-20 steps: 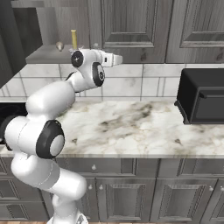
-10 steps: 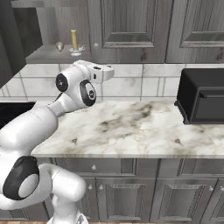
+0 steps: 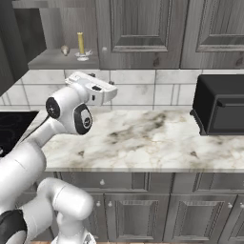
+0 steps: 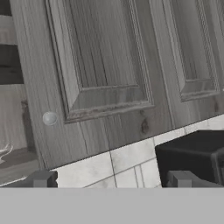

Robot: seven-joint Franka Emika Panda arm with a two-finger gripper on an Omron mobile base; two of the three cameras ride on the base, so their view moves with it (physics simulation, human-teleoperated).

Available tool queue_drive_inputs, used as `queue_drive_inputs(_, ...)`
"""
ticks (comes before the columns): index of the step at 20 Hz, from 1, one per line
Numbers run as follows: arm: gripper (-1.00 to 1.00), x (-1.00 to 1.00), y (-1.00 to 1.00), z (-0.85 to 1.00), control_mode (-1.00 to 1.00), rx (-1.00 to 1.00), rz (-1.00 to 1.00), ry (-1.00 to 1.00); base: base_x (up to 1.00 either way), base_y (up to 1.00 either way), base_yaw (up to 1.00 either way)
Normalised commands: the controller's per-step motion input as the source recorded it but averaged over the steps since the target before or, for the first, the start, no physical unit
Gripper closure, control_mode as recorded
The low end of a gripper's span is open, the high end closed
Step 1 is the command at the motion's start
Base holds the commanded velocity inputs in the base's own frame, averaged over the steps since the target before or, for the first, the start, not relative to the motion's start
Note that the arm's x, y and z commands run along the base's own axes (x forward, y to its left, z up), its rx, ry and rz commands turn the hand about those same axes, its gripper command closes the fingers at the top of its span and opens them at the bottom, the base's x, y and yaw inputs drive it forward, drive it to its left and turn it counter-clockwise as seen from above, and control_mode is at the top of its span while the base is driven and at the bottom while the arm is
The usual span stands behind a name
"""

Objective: Pick the jar and candle from the dining table and place them in the open cabinet. Close the cabinet after placing the objects.

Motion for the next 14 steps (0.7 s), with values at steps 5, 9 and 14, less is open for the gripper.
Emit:
queue_drive_inputs(5,-1.00,-0.58,0.00,0.23,-1.00,0.23,0.00,0.08,0.00,0.00,0.00)
queue_drive_inputs(9,-1.00,-0.55,0.00,0.09,-1.00,0.27,0.03,0.14,0.00,0.00,0.00)
queue_drive_inputs(14,-1.00,-0.60,0.14,-0.03,-1.00,0.12,0.09,0.16,0.00,0.00,0.00)
